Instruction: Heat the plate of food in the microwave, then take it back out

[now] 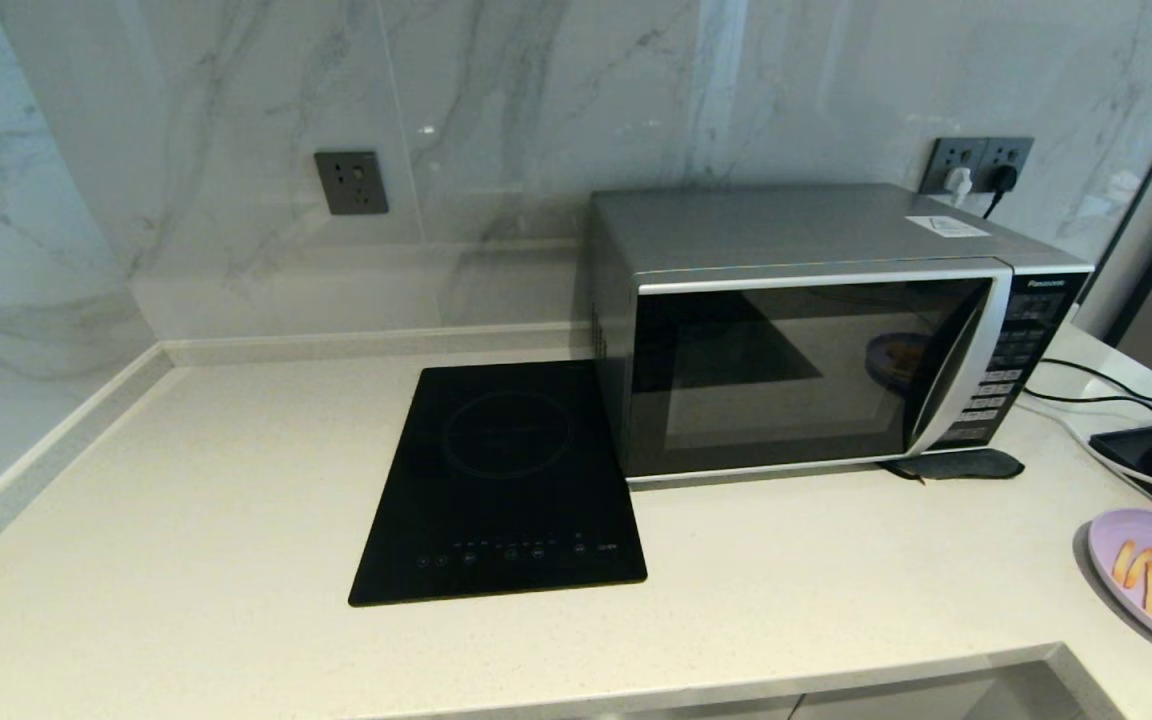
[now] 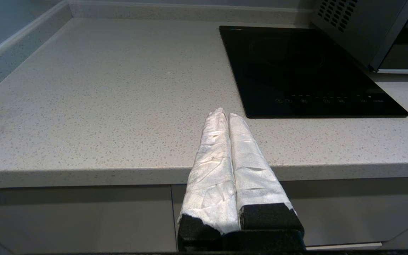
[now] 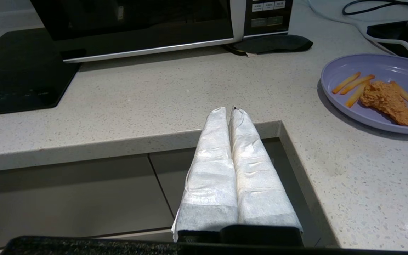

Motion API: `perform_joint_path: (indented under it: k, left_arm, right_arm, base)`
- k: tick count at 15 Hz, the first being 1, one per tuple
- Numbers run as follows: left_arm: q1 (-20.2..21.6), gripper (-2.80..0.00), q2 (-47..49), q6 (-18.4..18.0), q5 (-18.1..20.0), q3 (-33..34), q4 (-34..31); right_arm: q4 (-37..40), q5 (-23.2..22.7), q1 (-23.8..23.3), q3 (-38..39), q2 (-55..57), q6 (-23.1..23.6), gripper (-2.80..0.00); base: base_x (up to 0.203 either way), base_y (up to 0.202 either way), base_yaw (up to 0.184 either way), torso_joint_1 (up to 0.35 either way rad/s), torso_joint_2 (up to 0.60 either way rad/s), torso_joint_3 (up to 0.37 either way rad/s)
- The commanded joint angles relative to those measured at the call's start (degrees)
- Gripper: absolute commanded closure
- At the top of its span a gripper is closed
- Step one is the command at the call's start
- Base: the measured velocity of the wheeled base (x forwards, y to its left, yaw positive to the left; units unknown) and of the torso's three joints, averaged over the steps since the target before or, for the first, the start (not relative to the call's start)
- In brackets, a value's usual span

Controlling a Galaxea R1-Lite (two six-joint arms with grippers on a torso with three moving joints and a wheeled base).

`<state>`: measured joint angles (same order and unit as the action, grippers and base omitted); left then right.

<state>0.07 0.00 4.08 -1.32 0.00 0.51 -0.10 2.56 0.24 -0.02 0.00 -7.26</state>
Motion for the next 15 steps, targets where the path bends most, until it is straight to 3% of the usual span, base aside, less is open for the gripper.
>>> perform_joint_path:
  k: [1, 15]
  left_arm:
    - [0.01, 0.0, 0.09, 0.05, 0.0, 0.0, 0.02]
    - [0.01, 0.0, 0.09, 0.05, 0.0, 0.0, 0.02]
  right_arm:
    - [0.01, -0.01, 0.02, 0.11, 0.09, -0.03, 0.0]
    - [0.1, 0.08, 0.02, 0.11, 0.09, -0.29, 0.0]
  base:
    - [0.0, 0.0, 0.0, 0.0, 0.0, 0.0]
    - [0.0, 0.0, 0.0, 0.0, 0.0, 0.0]
